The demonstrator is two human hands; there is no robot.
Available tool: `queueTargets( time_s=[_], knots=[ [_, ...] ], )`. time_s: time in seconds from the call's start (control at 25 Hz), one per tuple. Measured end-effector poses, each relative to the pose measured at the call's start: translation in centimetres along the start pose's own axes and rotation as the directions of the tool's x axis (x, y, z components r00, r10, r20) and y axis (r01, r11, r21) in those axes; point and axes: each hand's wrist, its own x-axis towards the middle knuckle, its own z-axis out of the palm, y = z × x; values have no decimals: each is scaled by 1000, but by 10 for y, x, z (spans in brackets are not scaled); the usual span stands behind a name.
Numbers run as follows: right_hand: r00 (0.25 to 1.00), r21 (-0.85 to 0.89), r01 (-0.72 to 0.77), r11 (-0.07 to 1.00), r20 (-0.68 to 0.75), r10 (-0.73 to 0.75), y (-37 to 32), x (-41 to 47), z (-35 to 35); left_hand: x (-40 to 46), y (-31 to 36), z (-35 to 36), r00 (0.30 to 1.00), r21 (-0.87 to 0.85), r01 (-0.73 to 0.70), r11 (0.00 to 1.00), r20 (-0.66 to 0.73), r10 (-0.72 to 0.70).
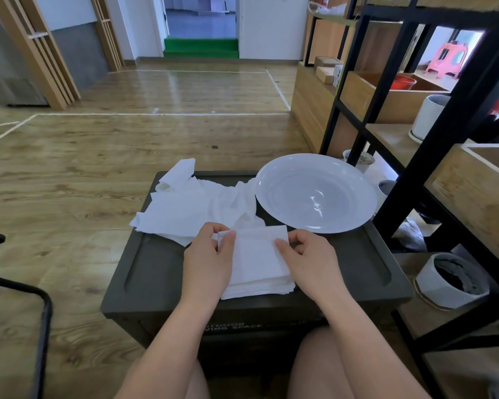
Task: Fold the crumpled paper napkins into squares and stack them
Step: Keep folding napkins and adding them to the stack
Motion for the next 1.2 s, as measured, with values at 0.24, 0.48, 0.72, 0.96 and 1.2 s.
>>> queueTargets(
  time_s=[0.24, 0.48, 0.72, 0.96, 1.2],
  knots=[
    [998, -278, 55, 959, 12, -53, 10, -2, 8, 1, -5, -3, 1000, 202, 4, 979, 25, -9],
    [999, -269, -3, 963, -41, -8, 7, -5, 8, -2, -6, -11, 1000, 293, 16, 956, -4, -16],
    [909, -319, 418, 851, 142, -393, 0, -9, 8, -8, -8, -15, 957, 224, -236, 946, 224, 186],
    [855, -286, 392, 874, 464, -231, 13, 5, 2, -1, -32, -33, 864, 212, -213, 954, 497, 83],
    [845, -190, 322, 927, 499, -191, 20, 12, -1, 3, -33, -36, 831, 248, -283, 927, 545, 108]
  ],
)
